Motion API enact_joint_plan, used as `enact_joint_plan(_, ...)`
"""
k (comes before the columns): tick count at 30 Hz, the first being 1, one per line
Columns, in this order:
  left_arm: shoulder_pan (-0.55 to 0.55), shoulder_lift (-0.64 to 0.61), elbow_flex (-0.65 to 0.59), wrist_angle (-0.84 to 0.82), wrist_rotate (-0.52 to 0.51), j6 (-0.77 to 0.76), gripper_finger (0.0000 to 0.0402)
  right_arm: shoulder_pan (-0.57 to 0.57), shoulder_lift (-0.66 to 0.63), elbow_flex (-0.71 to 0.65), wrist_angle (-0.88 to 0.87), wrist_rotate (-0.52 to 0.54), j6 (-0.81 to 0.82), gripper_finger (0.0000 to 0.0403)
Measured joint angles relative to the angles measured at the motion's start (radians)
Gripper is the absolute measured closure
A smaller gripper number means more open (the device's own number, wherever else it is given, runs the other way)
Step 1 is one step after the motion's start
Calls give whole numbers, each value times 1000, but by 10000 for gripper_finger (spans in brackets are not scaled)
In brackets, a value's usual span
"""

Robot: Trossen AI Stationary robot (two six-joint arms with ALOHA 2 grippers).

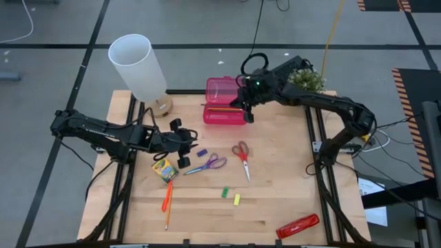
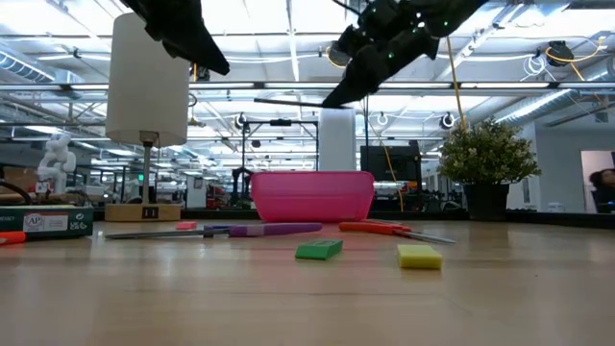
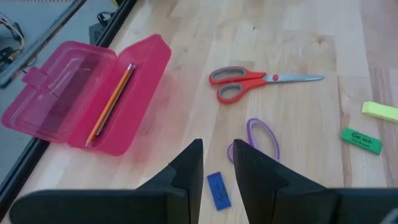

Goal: Pack school essentials
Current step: Put the black pencil into the red supply box

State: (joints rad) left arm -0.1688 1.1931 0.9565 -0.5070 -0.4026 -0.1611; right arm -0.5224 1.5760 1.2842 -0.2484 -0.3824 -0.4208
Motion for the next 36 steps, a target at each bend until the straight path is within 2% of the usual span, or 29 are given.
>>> enact_joint_plan(8,-2,0,0,8,1,2,309,-68,114,0,41,-93,16,380)
enact_joint_plan(20,-2,0,0,12,5,8,309,-121,256,0,51,-157,16,380)
enact_joint_plan(36,-2,0,0,12,5,8,309,-124,277,0,33,-172,34,381)
